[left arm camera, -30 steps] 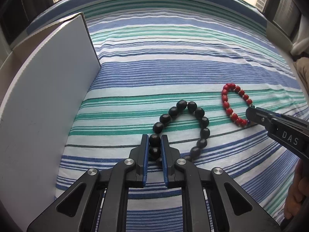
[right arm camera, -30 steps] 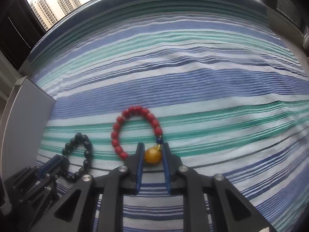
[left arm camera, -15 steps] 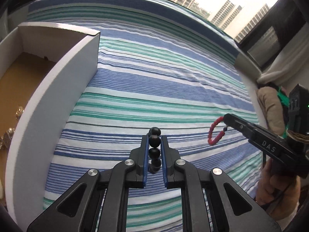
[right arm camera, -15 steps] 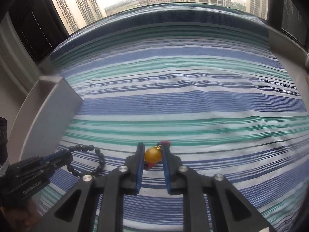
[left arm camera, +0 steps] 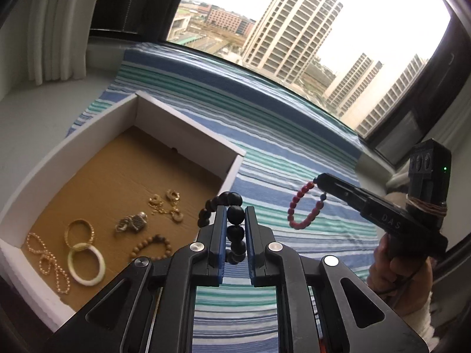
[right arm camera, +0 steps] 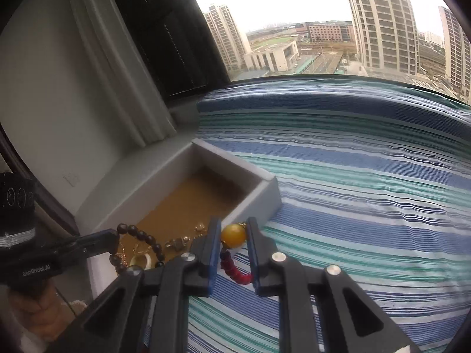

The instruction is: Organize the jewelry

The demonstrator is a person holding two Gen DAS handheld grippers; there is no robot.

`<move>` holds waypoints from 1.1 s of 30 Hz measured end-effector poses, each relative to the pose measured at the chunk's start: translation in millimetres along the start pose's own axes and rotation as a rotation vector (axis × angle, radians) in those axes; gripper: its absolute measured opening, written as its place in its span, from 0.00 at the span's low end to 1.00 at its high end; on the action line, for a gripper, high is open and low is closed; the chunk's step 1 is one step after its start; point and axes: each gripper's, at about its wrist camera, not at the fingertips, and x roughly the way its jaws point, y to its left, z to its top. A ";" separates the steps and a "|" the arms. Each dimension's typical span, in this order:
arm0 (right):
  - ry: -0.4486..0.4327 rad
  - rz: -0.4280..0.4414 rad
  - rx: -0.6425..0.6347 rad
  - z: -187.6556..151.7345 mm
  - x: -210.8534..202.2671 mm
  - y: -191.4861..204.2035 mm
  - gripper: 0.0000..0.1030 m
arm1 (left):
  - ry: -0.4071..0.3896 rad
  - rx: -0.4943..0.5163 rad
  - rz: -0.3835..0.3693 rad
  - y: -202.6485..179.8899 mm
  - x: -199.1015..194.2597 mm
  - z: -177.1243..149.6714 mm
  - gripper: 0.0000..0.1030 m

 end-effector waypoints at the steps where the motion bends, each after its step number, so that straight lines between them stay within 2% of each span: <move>1: 0.004 0.024 -0.021 4.3 7.7 14.6 0.17 | -0.006 -0.012 0.030 13.5 -2.5 2.0 0.10; 5: 0.053 0.080 -0.092 15.2 55.5 66.7 0.17 | 0.006 -0.063 0.138 69.2 13.9 7.4 0.10; 9: 0.171 0.099 -0.130 13.4 123.8 103.1 0.17 | 0.060 -0.099 0.250 117.8 53.0 8.0 0.10; 13: 0.276 0.048 -0.162 -1.2 184.1 119.6 0.17 | 0.126 -0.129 0.302 151.1 90.7 -0.7 0.10; 17: 0.378 -0.015 -0.197 -28.0 221.0 123.5 0.17 | 0.164 -0.123 0.337 160.3 107.3 -12.1 0.11; 18: 0.399 -0.024 -0.205 -34.4 226.5 122.8 0.18 | 0.163 -0.117 0.347 158.2 105.3 -15.7 0.15; 19: 0.417 -0.030 -0.210 -39.7 229.8 122.5 0.20 | 0.158 -0.110 0.354 155.5 102.4 -17.9 0.27; 20: 0.422 -0.034 -0.209 -41.9 231.6 122.3 0.20 | 0.147 -0.102 0.366 151.6 98.0 -20.1 0.48; 21: 0.418 -0.036 -0.204 -43.2 230.0 121.3 0.22 | 0.123 -0.088 0.382 147.8 91.8 -20.8 0.58; 22: 0.408 -0.029 -0.200 -43.1 226.3 120.7 0.30 | 0.090 -0.068 0.407 142.3 83.7 -23.2 0.73; 23: 0.393 -0.022 -0.199 -42.5 220.1 120.4 0.35 | 0.057 -0.044 0.439 134.1 74.5 -25.6 0.82; 24: 0.374 -0.024 -0.202 -41.1 212.4 120.0 0.35 | 0.027 -0.023 0.470 129.7 63.6 -29.5 0.87; 25: 0.354 -0.032 -0.209 -39.8 204.1 119.9 0.35 | 0.001 -0.008 0.496 123.6 54.9 -32.1 0.98; 27: 0.321 -0.044 -0.224 -37.7 190.6 120.3 0.37 | -0.052 0.011 0.543 110.1 41.1 -36.0 0.99; 28: 0.308 -0.051 -0.237 -37.0 185.3 121.5 0.41 | -0.073 0.007 0.578 103.8 36.2 -37.8 0.99; 30: 0.280 -0.066 -0.270 -36.6 175.7 125.1 0.46 | -0.108 -0.031 0.638 93.7 28.0 -45.0 0.99; 33: 0.247 -0.070 -0.311 -43.3 159.3 127.9 0.53 | -0.168 -0.080 0.675 83.3 15.6 -61.2 0.99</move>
